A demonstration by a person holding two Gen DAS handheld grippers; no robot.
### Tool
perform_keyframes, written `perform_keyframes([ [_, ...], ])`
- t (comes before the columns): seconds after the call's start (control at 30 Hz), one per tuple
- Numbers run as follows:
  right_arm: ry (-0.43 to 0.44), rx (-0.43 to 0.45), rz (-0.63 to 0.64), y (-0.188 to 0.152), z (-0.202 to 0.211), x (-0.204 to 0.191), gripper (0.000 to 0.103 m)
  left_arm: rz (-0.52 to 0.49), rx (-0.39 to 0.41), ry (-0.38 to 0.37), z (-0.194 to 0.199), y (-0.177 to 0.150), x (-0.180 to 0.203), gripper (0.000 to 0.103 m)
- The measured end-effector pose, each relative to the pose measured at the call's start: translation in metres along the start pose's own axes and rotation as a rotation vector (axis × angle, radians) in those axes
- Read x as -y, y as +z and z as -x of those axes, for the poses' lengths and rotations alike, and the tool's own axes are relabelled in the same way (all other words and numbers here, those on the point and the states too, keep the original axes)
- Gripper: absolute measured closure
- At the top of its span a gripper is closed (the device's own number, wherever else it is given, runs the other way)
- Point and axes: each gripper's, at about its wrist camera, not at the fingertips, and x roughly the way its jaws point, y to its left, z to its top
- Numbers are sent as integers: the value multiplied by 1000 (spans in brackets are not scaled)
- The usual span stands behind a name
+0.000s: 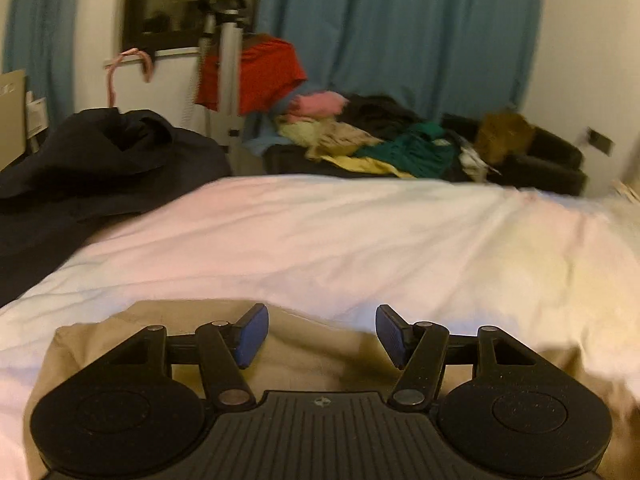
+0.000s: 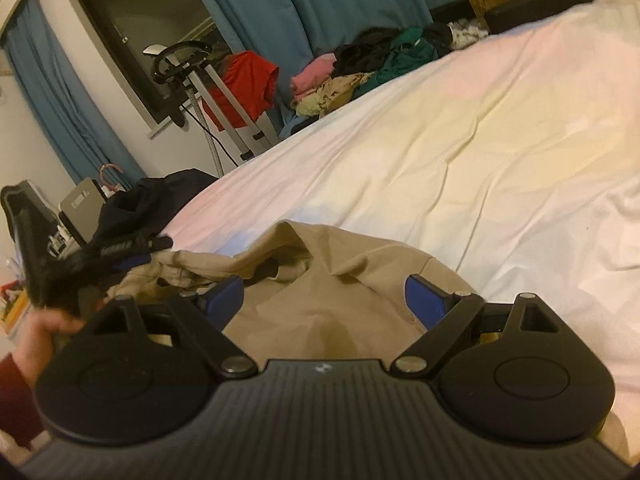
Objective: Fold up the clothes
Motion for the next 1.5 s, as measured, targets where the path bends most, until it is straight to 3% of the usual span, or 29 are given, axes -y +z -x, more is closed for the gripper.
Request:
perform_keyframes([
  [0.17, 8, 1, 1, 0, 0, -2, 14, -114, -30, -6, 14, -20, 9, 41],
  [0.37, -5, -7, 19, -3, 0, -6, 14, -5, -92, 73, -19, -19, 2, 45],
  [0.5, -16, -2, 37, -5, 1, -8, 14, -1, -170, 94, -34, -23, -1, 86],
  [0.63, -11, 5, 68, -7, 4, -13, 14, -51, -92, 80, 4, -24, 8, 90],
  [0.83, 23, 66, 122, -5, 17, -25, 14, -128, 24, 41, 106, -26, 27, 91],
  [1.2, 42, 113, 163, -12, 74, -72, 14, -222, 148, -62, 243, -45, 71, 91],
  [1.37, 127, 74, 176, -16, 78, -89, 15, -218, 123, -45, 256, -61, 71, 91],
  [1.47, 144, 35, 233, -23, 68, -96, 31, -214, 97, -42, 250, -76, 62, 91],
  [1.5, 134, 16, 256, -28, 62, -98, 31, -213, 90, -42, 247, -82, 58, 91],
])
